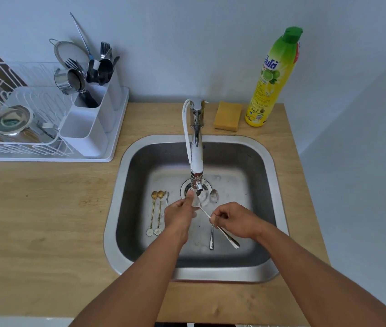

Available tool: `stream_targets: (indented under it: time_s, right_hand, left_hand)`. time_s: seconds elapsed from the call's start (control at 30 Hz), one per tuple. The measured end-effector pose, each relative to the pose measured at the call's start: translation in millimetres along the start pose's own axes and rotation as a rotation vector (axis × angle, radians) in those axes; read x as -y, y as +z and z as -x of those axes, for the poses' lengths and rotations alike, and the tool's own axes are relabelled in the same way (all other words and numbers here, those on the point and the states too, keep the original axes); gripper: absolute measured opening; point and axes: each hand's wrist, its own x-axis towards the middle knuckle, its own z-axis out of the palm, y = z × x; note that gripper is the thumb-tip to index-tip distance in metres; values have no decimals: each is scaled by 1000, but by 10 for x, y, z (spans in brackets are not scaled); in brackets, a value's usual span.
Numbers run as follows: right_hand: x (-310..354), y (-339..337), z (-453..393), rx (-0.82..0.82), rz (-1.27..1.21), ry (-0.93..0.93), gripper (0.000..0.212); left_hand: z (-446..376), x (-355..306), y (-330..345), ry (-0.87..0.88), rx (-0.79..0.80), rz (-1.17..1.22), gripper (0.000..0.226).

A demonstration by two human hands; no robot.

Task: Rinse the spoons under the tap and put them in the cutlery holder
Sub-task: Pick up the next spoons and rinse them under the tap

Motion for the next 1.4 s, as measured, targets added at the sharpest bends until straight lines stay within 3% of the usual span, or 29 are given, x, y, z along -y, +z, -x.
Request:
stream_targets:
  time_s: [0.13,0.27,0.37,0.5,0.57,0.63,0.73,0.8,0.9,1.03,1.13,1.3,1.4]
  right_hand:
    - [25,6,-27,47,-70,-10,11]
    - [-4,19,-32,71,-118,-12,8]
    - [-19,33,-27,85,-127,-8,5]
    - [-2,24,-26,72,-131,-17,7]
    - [14,24,-34,64,-128,-29,8]
    - [13,26,-45,57,-134,-34,9]
    - [-19,14,-51,56,-189,-19,8]
    - [-50,10,-40,76,-229,-5,7]
    - [-86,5,-10,101,-213,-3,8]
    - [-71,39,20,80,-134,-11,9]
    - [-30,103,15,42,-65,-29,13]
    - [75,165,25,-65,-4,-47,19]
    - [114,178,31,-125,152,-59,16]
  left_hand:
    - [-5,21,3,42,15,-54,26]
    - [-46,3,-75,69,76,-116,4]
    - [-96,-51,-128,99,120,-142,23]
    - [-57,-68,-150,186,76,-154,4]
    - [-2,-72,-139,207,2,-179,17]
    - [31,-81,-126,146,12,-129,33]
    - [14,-66,-140,-91,226,108,47]
    - [-23,-40,-198,-196,333,209,49]
    - [-87,34,-266,-230,382,175,44]
    - [-108,60,-251,-173,349,129,31]
    - [-96,18,-211,-122,253,77,41]
    - [-76,-6,-154,20,232,-121,20]
    - [-62,-42,-111,78,203,-165,19]
